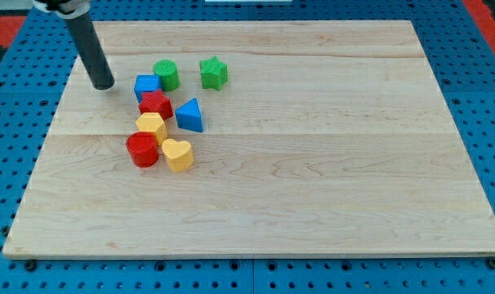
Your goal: Slightly move the blue cube into the red star
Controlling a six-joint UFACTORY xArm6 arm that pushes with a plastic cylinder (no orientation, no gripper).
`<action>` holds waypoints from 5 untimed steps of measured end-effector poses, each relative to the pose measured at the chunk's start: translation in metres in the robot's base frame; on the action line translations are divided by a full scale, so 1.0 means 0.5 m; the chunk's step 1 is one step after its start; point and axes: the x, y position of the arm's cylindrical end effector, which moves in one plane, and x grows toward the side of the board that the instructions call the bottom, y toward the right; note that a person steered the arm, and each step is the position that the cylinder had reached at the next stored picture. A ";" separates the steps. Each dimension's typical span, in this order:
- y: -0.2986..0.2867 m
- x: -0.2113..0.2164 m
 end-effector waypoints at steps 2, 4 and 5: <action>0.089 0.007; 0.099 0.007; 0.095 0.007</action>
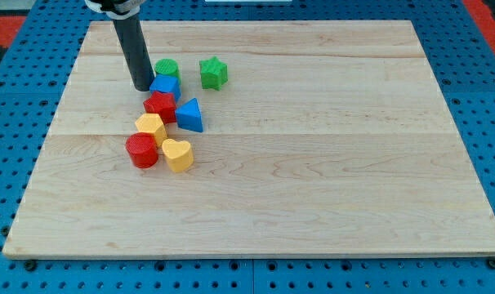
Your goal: Slightly move the blue cube into the red star
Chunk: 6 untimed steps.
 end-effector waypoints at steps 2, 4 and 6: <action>0.000 0.000; 0.019 0.004; -0.045 0.195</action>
